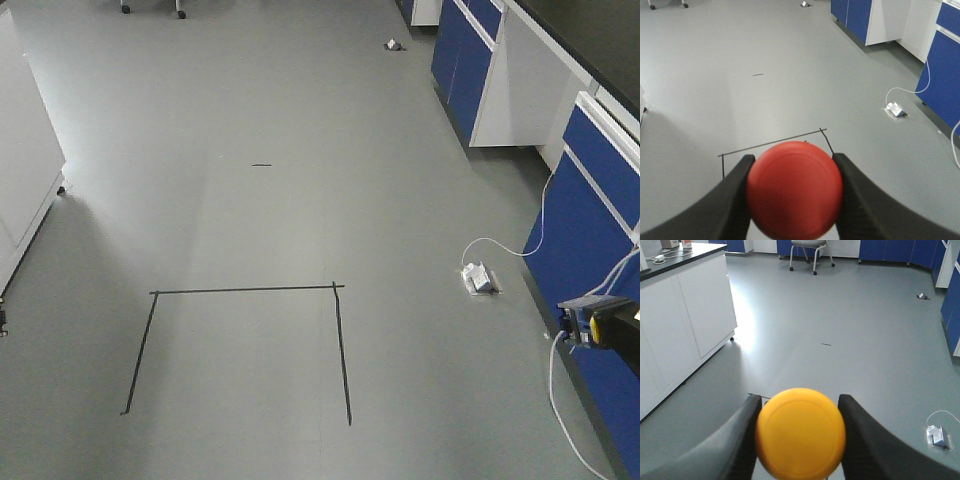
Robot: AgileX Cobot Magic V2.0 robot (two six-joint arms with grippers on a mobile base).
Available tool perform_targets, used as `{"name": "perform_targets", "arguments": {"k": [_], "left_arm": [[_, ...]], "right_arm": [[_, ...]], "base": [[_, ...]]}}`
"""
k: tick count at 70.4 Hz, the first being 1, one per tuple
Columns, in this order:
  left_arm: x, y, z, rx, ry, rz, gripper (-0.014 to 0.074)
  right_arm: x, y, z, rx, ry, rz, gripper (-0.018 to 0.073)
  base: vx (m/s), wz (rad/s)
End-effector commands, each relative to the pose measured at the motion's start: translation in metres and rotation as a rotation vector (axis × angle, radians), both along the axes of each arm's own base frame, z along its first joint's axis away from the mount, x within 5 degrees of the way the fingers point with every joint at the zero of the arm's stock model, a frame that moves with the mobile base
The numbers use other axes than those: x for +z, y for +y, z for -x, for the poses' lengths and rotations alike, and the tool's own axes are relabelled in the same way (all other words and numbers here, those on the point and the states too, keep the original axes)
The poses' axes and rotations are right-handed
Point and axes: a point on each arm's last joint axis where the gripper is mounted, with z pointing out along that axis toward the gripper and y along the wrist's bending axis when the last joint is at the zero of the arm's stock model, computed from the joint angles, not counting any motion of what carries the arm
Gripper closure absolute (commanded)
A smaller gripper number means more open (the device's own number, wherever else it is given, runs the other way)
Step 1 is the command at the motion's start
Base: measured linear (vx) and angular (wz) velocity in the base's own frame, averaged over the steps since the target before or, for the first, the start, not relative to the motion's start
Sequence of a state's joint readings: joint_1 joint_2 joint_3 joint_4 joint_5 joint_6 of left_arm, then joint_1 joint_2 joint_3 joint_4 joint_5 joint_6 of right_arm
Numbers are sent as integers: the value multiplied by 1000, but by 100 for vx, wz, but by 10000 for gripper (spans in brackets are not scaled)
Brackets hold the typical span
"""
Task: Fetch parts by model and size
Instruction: 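Drive the base to the bench with the red tray, holding both switches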
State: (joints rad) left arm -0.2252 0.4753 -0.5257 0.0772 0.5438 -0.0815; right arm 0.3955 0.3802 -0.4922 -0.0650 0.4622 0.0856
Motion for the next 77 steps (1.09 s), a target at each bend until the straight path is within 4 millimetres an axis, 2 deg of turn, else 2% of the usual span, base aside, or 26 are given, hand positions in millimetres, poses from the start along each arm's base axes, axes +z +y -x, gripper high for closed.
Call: {"name": "perform_targets", "arguments": {"k": [1, 77], "left_arm": [[15, -2, -3, -8, -93, 29, 603], [15, -2, -3, -8, -92, 29, 603]], "right_arm": [[17, 0, -1, 2, -104, -26, 569], [17, 0, -1, 2, -104, -26, 569]], "base": [[49, -7], [59, 3]]}}
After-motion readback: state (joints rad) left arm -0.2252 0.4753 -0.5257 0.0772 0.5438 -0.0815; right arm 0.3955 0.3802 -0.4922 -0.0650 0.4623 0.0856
